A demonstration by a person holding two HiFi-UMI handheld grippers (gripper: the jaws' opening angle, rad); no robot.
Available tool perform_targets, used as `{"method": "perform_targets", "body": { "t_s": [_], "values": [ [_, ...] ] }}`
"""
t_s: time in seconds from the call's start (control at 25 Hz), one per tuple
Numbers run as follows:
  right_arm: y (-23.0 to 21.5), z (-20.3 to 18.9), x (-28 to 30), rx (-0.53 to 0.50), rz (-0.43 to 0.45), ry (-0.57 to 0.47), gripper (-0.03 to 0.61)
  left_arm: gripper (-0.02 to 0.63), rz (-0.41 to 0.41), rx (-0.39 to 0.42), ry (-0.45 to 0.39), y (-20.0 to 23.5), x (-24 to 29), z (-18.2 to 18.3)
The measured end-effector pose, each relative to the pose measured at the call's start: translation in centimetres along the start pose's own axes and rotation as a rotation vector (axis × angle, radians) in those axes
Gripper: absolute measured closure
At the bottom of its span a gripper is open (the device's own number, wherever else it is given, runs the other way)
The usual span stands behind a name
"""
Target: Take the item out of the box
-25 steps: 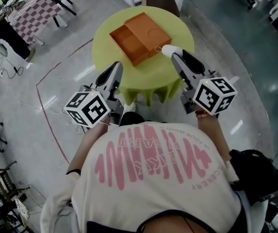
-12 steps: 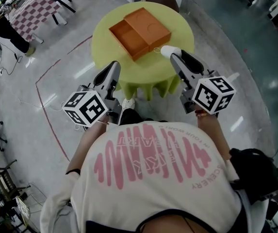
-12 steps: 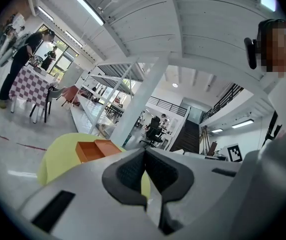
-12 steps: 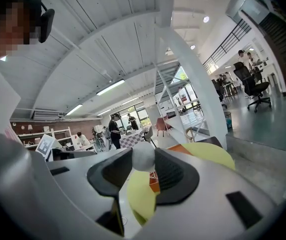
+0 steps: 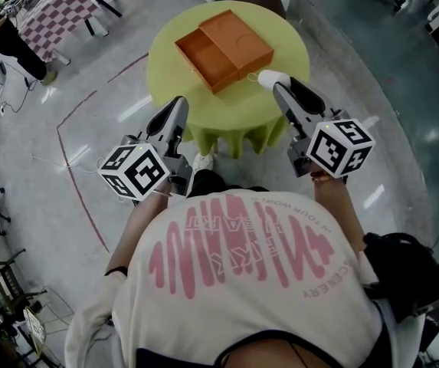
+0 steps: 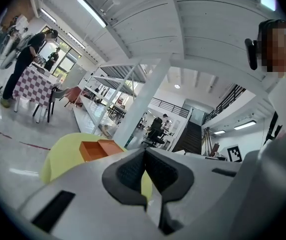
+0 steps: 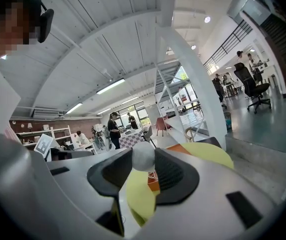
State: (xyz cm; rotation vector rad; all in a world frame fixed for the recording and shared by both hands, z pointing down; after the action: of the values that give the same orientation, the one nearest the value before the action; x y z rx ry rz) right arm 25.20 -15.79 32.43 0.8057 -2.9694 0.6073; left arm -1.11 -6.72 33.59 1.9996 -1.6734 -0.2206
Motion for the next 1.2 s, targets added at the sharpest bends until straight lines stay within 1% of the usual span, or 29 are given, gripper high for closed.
{"method": "perform_targets", "body": {
  "t_s": [0.2, 0.56, 0.76, 1.2],
  "values": [
    [0.1, 0.2, 0.0, 0.008, -0.01, 0.006, 0.439, 0.606, 0.001, -0.009, 0.014, 0.1, 0.1, 0.1],
    [-0.2, -1.2, -0.1, 0.012, -0.01, 0.029, 0.439, 0.606, 0.014, -0.012, 0.027, 0.4, -0.1, -0.7],
    [-0.1, -1.6, 0.1, 0.005, -0.003, 0.038, 0.439, 0.606, 0.016, -0.014, 0.022, 0.5, -0.3, -0.9],
    [-0.2, -1.8, -0.2, -0.003, -0.018, 0.046, 0.439, 0.606, 0.022, -0.008, 0.017, 0.5, -1.0, -0.5]
  ]
}}
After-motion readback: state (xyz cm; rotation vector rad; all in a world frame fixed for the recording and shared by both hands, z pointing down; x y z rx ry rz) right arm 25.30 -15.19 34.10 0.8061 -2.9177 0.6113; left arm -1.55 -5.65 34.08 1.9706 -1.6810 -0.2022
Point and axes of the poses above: the fingertips, and each gripper's own axes: x forward along the fingers, y to its left, z out of its top, the point moved 7 cm from there along -x, backward along the fingers, and after that the axes turned 10 degrees about z, right-handed, at the moved point
